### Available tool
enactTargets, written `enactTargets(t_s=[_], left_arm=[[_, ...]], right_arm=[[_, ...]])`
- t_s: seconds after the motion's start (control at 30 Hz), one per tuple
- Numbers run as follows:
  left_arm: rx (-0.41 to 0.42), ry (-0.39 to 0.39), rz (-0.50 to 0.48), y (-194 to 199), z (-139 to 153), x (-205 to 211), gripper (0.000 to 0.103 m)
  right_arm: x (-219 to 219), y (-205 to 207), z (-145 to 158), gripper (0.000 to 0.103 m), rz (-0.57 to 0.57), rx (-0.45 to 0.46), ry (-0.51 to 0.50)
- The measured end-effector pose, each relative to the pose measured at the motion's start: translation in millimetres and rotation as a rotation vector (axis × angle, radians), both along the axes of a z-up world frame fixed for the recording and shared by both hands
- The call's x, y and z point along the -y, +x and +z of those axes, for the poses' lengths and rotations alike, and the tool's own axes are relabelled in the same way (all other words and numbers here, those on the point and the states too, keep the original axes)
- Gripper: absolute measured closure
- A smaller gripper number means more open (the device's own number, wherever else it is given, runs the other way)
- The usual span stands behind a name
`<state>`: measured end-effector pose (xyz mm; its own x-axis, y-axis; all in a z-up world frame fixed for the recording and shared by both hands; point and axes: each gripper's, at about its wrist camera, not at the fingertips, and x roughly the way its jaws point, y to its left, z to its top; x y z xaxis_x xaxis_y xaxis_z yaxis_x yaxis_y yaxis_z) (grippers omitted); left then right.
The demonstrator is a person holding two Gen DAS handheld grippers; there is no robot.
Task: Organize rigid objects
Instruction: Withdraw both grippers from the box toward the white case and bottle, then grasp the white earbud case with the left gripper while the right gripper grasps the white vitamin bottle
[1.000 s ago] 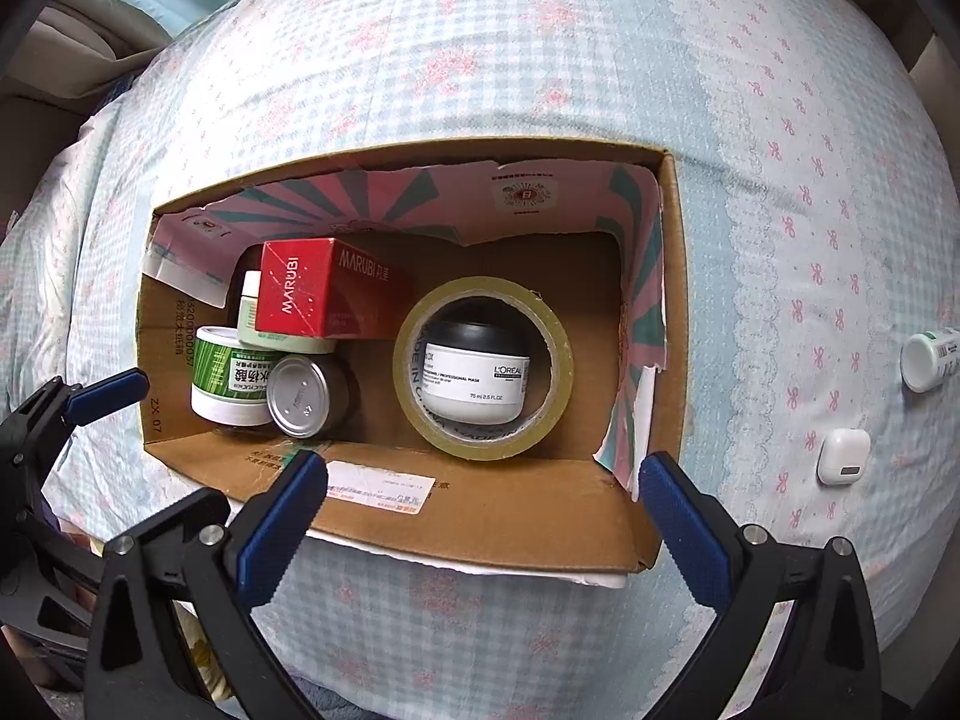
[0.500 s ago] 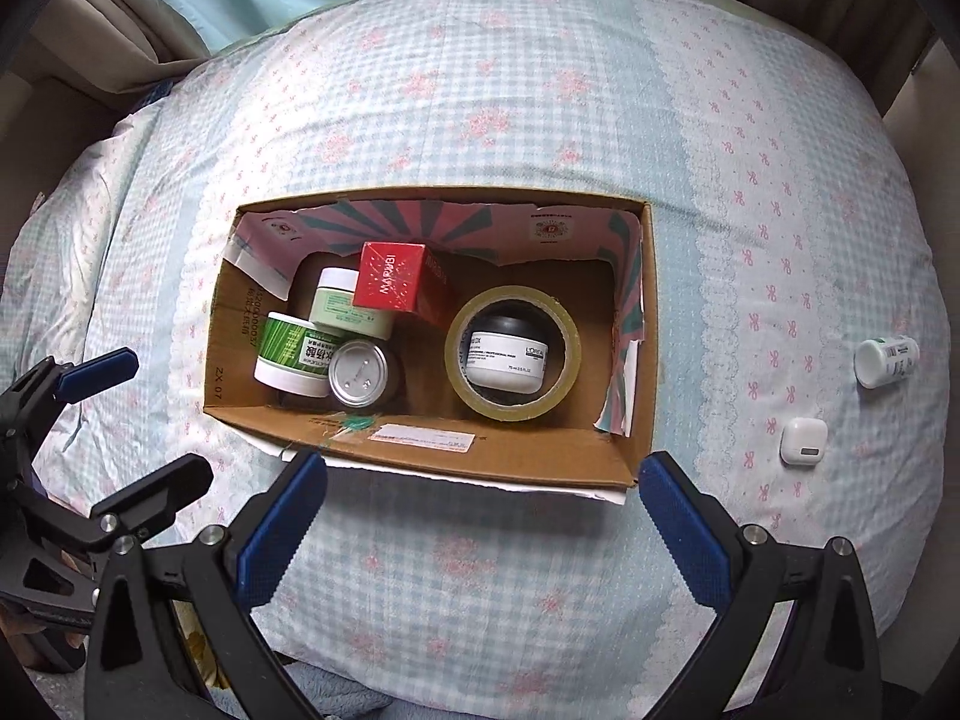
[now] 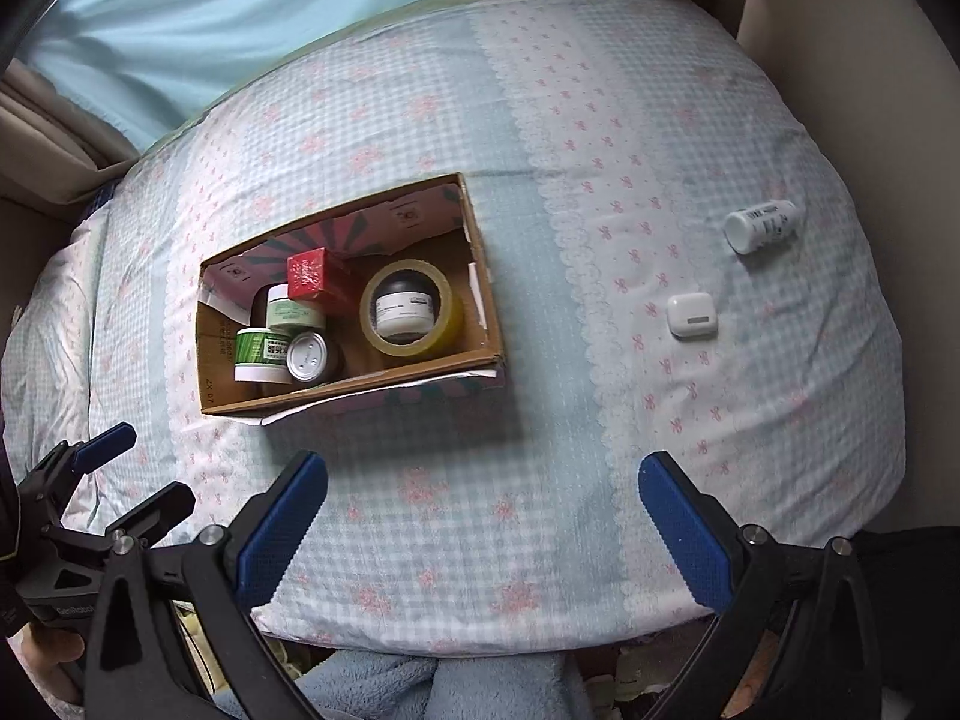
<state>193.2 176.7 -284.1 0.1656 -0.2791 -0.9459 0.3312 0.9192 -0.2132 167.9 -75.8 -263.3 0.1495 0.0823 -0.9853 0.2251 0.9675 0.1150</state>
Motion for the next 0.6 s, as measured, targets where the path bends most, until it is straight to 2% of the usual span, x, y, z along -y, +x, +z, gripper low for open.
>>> enactTargets(t_s=[0.17, 0.27, 0.4, 0.6], left_arm=[[0.013, -0.015, -0.014, -15.5, 10.4, 40.3, 0.0], [0.039, 0.007, -0.033, -23.1, 17.3, 73.6, 0.0], [0.092, 0.028, 0.005, -28.1, 25.3, 120.3, 0.0], [0.105, 0.047, 0.125, -25.4, 17.7, 194.5, 0.0]], right_arm=[[58.8, -24.8, 12.4, 0.0, -0.102, 0.017, 0.02], [96.6, -32.1, 21.1, 0.0, -0.127, 0.054, 0.016], [150.1, -28.0, 23.3, 0.0, -0.1, 0.065, -0.017], [229.5, -4.9, 10.4, 0.0, -0.027, 0.066, 0.038]])
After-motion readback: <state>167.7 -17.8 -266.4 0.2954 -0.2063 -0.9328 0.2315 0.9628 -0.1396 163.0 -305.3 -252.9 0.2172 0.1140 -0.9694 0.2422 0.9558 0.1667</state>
